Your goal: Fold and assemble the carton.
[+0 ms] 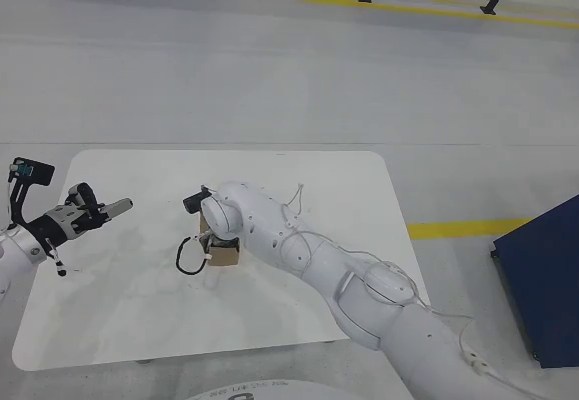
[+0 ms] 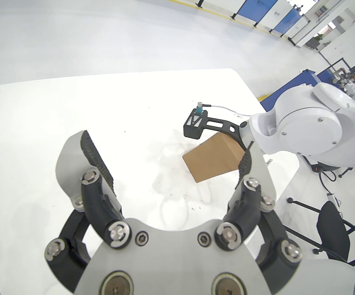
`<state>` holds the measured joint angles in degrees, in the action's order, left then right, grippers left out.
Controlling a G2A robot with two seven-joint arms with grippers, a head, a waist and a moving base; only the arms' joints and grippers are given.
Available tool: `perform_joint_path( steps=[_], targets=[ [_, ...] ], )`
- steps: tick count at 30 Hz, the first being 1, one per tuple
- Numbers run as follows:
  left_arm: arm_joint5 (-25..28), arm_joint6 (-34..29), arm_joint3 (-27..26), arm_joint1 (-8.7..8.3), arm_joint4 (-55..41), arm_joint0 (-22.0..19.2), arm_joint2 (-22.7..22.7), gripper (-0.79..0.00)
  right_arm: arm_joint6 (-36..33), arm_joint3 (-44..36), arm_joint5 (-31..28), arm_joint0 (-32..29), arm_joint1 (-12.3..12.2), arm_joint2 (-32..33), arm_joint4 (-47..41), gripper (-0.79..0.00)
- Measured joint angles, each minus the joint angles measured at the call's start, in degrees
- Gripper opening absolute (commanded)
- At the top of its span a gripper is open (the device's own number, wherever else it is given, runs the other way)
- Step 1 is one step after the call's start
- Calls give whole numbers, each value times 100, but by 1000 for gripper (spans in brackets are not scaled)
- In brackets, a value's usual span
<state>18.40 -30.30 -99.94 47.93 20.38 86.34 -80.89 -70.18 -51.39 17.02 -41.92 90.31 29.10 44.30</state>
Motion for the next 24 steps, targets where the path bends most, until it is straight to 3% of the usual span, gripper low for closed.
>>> perform_joint_path(
  steps=[7, 17, 24],
  targets=[
    [0, 0, 0, 0, 0, 0, 0, 0, -59, -250, 106, -195, -88, 90, 247, -785],
    [0, 0, 0, 0, 0, 0, 0, 0, -20, -236, 53, -184, 4, 100, 260, -785],
    [0, 0, 0, 0, 0, 0, 0, 0, -11, -1154, 93, -552, -264, 514, 530, -785]
  ],
)
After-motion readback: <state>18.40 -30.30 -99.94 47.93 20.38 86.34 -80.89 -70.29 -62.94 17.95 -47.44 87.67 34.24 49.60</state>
